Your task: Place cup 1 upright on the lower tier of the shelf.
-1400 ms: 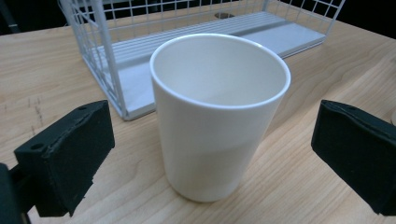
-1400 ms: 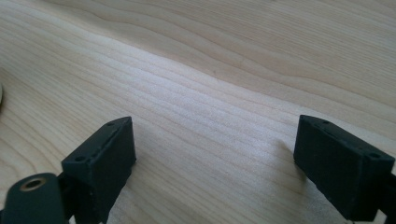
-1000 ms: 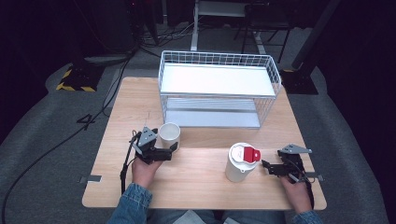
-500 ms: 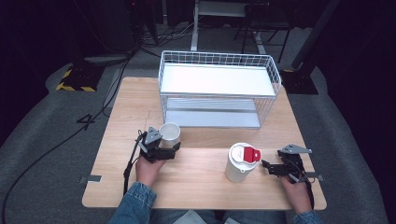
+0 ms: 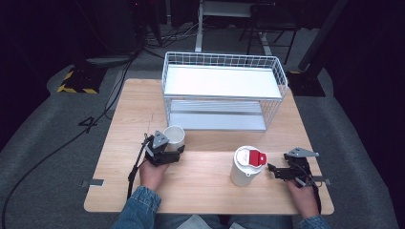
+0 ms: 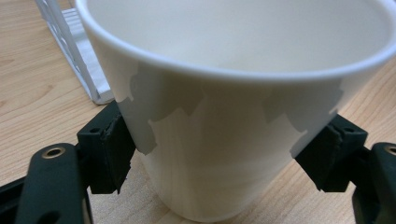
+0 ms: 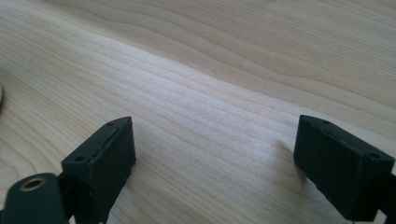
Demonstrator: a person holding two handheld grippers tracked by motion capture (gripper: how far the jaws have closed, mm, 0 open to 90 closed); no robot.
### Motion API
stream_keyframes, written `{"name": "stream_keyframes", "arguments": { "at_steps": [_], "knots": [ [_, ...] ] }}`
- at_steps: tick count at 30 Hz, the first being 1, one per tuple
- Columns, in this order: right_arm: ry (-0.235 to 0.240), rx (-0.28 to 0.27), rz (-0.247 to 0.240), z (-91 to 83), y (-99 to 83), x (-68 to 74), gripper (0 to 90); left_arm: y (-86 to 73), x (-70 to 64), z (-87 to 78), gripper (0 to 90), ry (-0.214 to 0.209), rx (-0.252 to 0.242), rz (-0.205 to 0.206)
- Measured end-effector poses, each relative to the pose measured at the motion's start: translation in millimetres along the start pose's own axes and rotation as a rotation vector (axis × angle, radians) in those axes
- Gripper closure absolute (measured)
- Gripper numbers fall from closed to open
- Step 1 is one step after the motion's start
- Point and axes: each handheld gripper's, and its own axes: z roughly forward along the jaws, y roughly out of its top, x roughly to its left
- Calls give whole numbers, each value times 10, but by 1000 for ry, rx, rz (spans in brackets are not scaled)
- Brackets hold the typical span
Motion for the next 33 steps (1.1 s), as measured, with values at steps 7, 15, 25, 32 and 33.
{"name": "stream_keyframes", "arguments": {
  "at_steps": [7, 15, 25, 32, 33],
  "knots": [
    [0, 0, 0, 0, 0, 0, 129, 1, -1, -1, 225, 2, 1, 6],
    [0, 0, 0, 0, 0, 0, 129, 6, -22, -8, 227, 20, 2, 23],
    [0, 0, 0, 0, 0, -1, 129, 55, -96, -78, 228, 15, -8, 38],
    [0, 0, 0, 0, 0, 0, 129, 167, -199, -135, 228, -13, 4, 24],
    [0, 0, 0, 0, 0, -1, 129, 188, -216, -139, 229, -13, 12, 33]
  ]
}}
